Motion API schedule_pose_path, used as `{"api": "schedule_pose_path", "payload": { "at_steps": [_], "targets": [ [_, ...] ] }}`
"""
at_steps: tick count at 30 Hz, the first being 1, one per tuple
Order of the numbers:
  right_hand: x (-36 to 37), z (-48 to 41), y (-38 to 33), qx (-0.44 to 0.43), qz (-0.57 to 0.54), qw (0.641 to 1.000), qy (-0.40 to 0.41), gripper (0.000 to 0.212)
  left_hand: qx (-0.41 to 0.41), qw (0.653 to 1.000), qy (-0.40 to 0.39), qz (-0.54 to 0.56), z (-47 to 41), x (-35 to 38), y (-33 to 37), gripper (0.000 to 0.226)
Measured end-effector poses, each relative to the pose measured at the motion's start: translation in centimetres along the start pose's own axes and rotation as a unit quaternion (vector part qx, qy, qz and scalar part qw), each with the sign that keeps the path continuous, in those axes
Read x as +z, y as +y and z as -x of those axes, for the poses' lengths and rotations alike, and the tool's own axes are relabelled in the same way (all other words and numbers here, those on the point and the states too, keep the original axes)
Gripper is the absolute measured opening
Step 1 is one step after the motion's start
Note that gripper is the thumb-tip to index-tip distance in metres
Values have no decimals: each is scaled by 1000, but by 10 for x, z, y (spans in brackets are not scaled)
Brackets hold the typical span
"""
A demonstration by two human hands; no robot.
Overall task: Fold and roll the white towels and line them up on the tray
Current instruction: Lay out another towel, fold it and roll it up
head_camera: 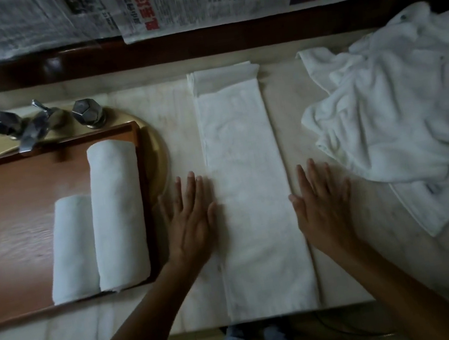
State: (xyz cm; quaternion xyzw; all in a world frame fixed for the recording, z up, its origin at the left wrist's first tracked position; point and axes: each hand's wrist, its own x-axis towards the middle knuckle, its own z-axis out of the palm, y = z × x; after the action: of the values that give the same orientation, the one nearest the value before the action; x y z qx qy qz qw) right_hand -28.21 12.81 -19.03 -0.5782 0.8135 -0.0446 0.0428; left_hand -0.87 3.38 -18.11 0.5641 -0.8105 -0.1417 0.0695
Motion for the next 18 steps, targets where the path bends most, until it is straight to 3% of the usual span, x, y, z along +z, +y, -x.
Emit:
{"api": "schedule_pose_path", "payload": {
  "at_steps": [5, 11, 14, 18],
  "targets": [
    [-7, 70, -49, -70, -35, 997, -10, 65, 87, 995, -42, 38, 76, 16, 56, 66],
    [7, 90, -10, -8, -22, 999, -43, 64, 4, 997, -38, 63, 96, 25, 16, 68],
    [-2, 98, 11, -8, -45, 999, -17, 65, 24, 997, -25, 65, 113, 16, -5, 67],
    [-19, 127, 4, -132, -122, 981, 70, 50, 37, 994, 3, 104, 148, -5, 27, 59]
  ]
}}
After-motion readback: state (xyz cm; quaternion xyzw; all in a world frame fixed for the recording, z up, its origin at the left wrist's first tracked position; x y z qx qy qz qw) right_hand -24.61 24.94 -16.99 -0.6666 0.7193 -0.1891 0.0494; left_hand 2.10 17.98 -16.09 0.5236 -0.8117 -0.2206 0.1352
